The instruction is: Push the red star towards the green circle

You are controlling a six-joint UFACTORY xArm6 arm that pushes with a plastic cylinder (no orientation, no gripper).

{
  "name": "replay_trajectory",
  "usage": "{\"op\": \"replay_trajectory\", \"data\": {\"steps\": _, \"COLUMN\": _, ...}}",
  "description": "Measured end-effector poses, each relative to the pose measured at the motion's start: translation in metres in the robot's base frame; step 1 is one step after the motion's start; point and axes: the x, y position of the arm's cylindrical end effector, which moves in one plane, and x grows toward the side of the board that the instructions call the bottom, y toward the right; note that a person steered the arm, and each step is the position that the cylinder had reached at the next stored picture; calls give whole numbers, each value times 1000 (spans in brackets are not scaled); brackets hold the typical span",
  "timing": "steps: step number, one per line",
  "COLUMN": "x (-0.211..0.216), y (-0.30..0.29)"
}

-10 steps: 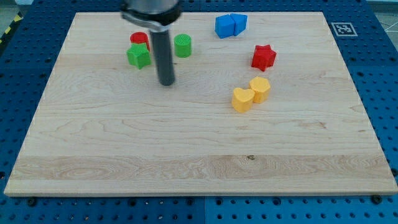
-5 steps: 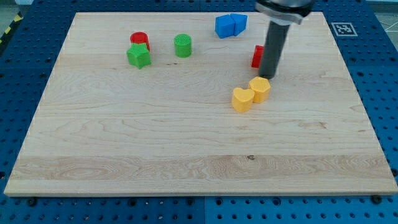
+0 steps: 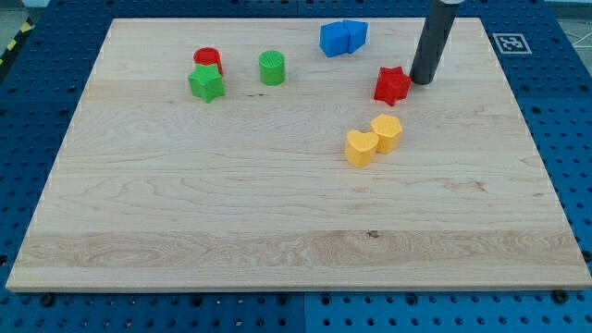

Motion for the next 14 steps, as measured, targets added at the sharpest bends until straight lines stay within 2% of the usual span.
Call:
{"op": "replay_trajectory", "data": {"steps": 2, "x": 0, "y": -34}}
{"op": "replay_trajectory", "data": {"steps": 4, "x": 7, "y": -33}}
{"op": "replay_trajectory", "data": {"steps": 8, "x": 52, "y": -35}}
{"op": "replay_trajectory", "data": {"steps": 11, "x": 56, "y": -43}}
{"op": "replay_trajectory", "data": {"steps": 14, "x": 70, "y": -103}}
